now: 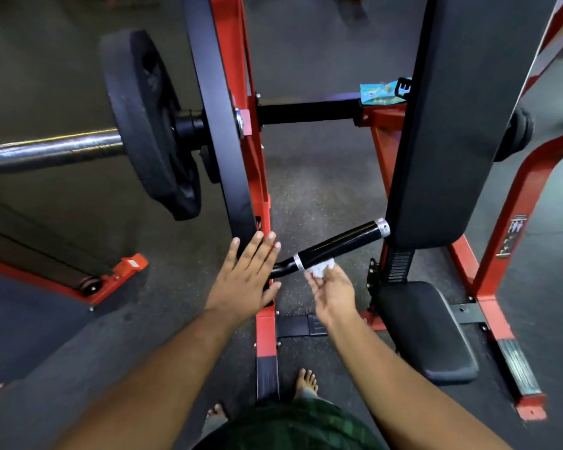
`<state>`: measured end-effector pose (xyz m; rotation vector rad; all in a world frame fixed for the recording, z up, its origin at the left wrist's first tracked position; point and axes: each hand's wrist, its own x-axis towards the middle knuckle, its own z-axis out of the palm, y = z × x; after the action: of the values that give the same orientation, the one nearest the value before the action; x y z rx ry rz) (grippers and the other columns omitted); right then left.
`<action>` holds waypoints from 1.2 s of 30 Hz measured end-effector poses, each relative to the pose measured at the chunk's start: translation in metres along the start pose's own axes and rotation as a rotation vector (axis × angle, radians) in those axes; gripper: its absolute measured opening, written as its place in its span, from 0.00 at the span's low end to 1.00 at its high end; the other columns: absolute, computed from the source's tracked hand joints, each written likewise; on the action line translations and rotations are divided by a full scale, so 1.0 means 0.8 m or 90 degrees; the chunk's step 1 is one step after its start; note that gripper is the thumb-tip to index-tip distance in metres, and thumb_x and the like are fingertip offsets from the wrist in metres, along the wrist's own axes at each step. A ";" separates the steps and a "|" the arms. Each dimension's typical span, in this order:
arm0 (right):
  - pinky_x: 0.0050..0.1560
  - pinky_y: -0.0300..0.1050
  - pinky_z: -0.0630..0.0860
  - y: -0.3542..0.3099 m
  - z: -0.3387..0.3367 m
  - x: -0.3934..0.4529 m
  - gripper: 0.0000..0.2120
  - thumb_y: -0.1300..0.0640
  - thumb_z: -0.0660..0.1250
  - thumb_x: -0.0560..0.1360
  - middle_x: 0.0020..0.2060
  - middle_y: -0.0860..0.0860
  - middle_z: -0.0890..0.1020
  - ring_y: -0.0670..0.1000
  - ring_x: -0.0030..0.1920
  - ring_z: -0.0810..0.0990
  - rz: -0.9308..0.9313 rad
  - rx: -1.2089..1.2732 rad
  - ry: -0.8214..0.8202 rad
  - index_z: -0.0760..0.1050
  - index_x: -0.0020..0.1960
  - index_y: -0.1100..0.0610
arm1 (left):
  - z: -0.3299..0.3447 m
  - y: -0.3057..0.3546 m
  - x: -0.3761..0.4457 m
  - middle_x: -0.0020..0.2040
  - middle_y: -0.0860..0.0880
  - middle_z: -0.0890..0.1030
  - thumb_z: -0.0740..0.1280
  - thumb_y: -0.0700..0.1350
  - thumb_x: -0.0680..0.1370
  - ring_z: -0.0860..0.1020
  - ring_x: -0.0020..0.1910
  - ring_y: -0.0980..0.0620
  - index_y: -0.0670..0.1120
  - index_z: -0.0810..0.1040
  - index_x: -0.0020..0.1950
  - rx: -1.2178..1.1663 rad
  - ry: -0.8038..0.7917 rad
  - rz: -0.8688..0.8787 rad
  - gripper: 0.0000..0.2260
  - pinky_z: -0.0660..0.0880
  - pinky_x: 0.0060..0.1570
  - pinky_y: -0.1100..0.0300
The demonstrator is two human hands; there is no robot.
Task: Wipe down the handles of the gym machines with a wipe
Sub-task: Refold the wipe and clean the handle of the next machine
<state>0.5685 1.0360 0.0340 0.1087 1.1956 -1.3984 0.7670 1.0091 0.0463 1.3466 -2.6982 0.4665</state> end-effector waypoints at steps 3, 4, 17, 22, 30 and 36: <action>0.36 0.37 0.80 -0.017 -0.024 -0.003 0.10 0.66 0.57 0.85 0.50 0.60 0.84 0.53 0.44 0.83 -0.012 -0.118 0.006 0.78 0.57 0.60 | 0.003 0.001 -0.002 0.85 0.45 0.48 0.59 0.63 0.82 0.46 0.84 0.45 0.44 0.54 0.84 -0.016 -0.041 0.013 0.37 0.48 0.80 0.37; 0.33 0.36 0.79 -0.029 -0.028 0.000 0.10 0.66 0.57 0.84 0.51 0.62 0.83 0.53 0.43 0.81 -0.050 -0.095 0.056 0.77 0.57 0.61 | 0.003 -0.001 -0.009 0.85 0.45 0.48 0.58 0.64 0.83 0.45 0.84 0.45 0.45 0.53 0.84 -0.015 -0.048 0.014 0.37 0.48 0.80 0.37; 0.59 0.40 0.76 0.113 0.043 -0.073 0.13 0.63 0.63 0.81 0.51 0.44 0.86 0.43 0.54 0.83 -0.366 -0.413 0.054 0.83 0.60 0.54 | -0.027 -0.055 -0.112 0.83 0.48 0.33 0.54 0.59 0.85 0.36 0.82 0.48 0.48 0.37 0.84 -0.073 -0.227 0.079 0.36 0.32 0.75 0.33; 0.55 0.24 0.70 0.163 0.085 -0.146 0.14 0.59 0.63 0.82 0.51 0.35 0.83 0.32 0.53 0.79 -0.513 -0.544 0.042 0.83 0.61 0.46 | -0.035 -0.123 -0.190 0.84 0.46 0.37 0.56 0.63 0.83 0.40 0.83 0.48 0.48 0.41 0.84 -0.157 -0.300 -0.013 0.38 0.40 0.77 0.31; 0.50 0.44 0.77 0.281 0.170 -0.169 0.10 0.58 0.63 0.79 0.46 0.48 0.86 0.50 0.50 0.84 -0.367 -0.692 -0.122 0.84 0.51 0.50 | -0.053 -0.244 -0.311 0.85 0.48 0.44 0.57 0.66 0.82 0.48 0.84 0.48 0.50 0.46 0.85 -0.229 -0.354 -0.190 0.38 0.47 0.79 0.34; 0.46 0.51 0.78 0.348 0.254 -0.180 0.12 0.62 0.61 0.77 0.44 0.54 0.87 0.54 0.42 0.83 -0.144 -0.604 -0.255 0.83 0.48 0.55 | -0.065 -0.319 -0.380 0.85 0.49 0.46 0.59 0.66 0.82 0.49 0.83 0.49 0.51 0.48 0.85 -0.262 -0.341 -0.331 0.38 0.46 0.79 0.36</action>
<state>0.9389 1.0695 0.0679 -0.9457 1.4271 -0.8484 1.1513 1.1138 0.0891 2.1422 -2.4063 -0.5340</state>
